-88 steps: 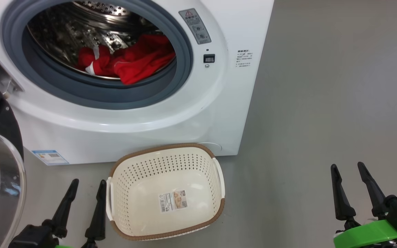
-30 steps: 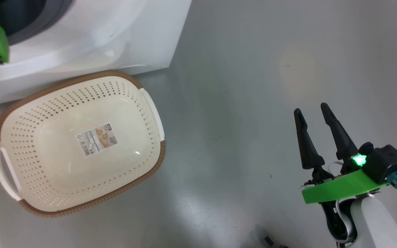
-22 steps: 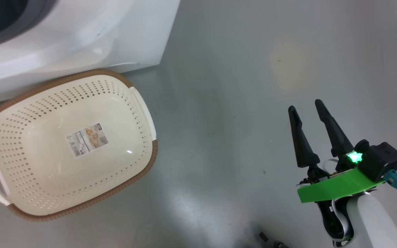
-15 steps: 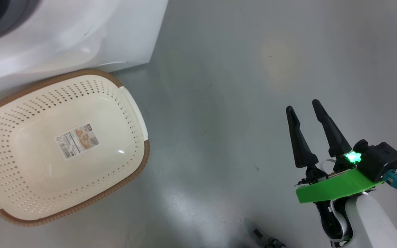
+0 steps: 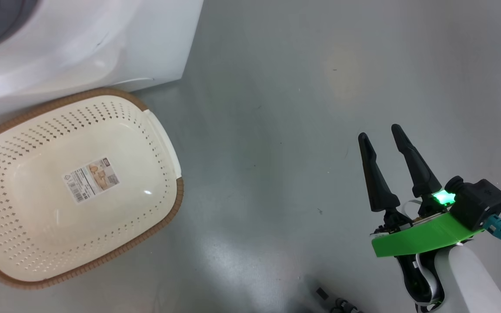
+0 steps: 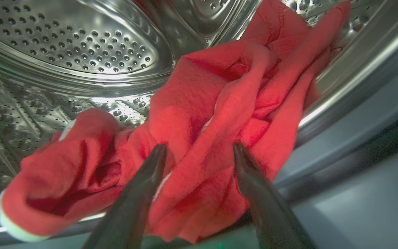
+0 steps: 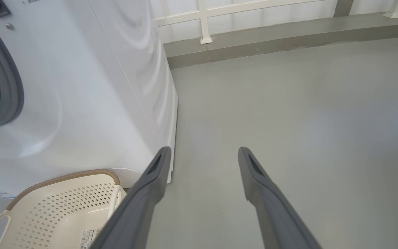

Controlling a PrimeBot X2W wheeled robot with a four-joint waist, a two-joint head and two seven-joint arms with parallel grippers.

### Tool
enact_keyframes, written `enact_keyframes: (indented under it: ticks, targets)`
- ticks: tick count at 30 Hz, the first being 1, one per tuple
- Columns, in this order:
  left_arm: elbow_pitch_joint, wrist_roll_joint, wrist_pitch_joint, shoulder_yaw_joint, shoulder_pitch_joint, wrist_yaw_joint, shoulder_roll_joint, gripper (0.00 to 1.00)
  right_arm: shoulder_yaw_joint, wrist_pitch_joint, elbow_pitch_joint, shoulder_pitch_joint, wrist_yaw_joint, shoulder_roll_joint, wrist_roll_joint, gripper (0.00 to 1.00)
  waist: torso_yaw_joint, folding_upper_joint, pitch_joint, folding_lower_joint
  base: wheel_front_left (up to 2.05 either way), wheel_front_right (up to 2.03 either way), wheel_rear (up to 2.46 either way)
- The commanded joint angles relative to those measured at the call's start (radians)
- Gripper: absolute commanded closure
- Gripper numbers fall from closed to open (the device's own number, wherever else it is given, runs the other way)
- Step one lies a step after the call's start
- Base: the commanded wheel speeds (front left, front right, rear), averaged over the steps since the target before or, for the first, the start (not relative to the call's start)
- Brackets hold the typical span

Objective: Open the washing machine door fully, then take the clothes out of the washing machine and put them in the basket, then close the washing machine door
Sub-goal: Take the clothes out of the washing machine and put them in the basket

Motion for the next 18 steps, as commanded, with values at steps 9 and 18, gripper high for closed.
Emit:
enact_keyframes:
  ticks: [9, 18]
  targets:
    - [-0.007, -0.009, 0.026, -0.011, -0.016, 0.006, 0.058, 0.65, 0.021, -0.006, -0.031, 0.012, 0.007, -0.011, 0.004, 0.0, -0.002, 0.0, 0.0, -0.0001, 0.0, 0.0, 0.0]
    - [-0.005, -0.034, -0.005, -0.014, -0.002, 0.016, 0.038, 1.0, 0.01, -0.006, -0.029, 0.012, 0.007, -0.011, -0.005, 0.0, 0.014, 0.0, -0.014, -0.0001, 0.0, 0.0, 0.0]
